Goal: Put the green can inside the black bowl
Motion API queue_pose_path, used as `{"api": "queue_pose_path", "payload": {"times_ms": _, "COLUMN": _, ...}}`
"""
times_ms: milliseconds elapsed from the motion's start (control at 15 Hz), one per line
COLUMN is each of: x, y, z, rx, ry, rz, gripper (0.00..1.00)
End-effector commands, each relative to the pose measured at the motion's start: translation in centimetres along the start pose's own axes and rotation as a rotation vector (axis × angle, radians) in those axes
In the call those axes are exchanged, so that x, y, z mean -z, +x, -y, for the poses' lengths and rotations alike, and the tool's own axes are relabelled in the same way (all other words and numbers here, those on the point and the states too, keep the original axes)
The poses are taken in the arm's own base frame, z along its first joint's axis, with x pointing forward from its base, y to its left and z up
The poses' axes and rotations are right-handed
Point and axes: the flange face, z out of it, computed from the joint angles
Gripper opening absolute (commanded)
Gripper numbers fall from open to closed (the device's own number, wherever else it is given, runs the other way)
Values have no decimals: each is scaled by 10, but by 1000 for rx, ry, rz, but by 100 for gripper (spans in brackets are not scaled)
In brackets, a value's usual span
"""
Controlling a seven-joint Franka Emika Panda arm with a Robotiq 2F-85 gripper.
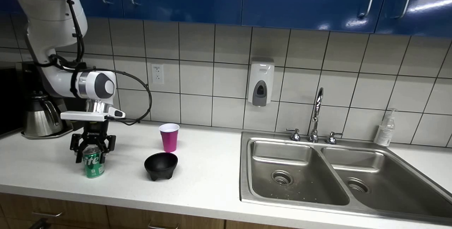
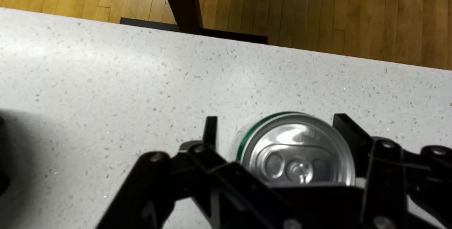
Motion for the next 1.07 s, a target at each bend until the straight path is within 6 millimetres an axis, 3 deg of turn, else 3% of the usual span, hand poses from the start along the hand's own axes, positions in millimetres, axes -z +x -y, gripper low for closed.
{"api": "queue_pose_path", "payload": {"times_ms": 0, "x": 3, "y": 5, "z": 2, "rx": -2, "ry": -7, "rz": 16, "gripper": 53}}
{"api": "queue_pose_path", "payload": {"times_ms": 133, "x": 3, "y": 5, "z": 3, "rx": -2, "ry": -7, "rz": 15, "gripper": 38}}
{"api": "queue_pose_path", "payload": {"times_ms": 1000, "x": 30, "y": -10, "z": 8, "rx": -8, "ry": -11, "rz": -26, "gripper": 37}}
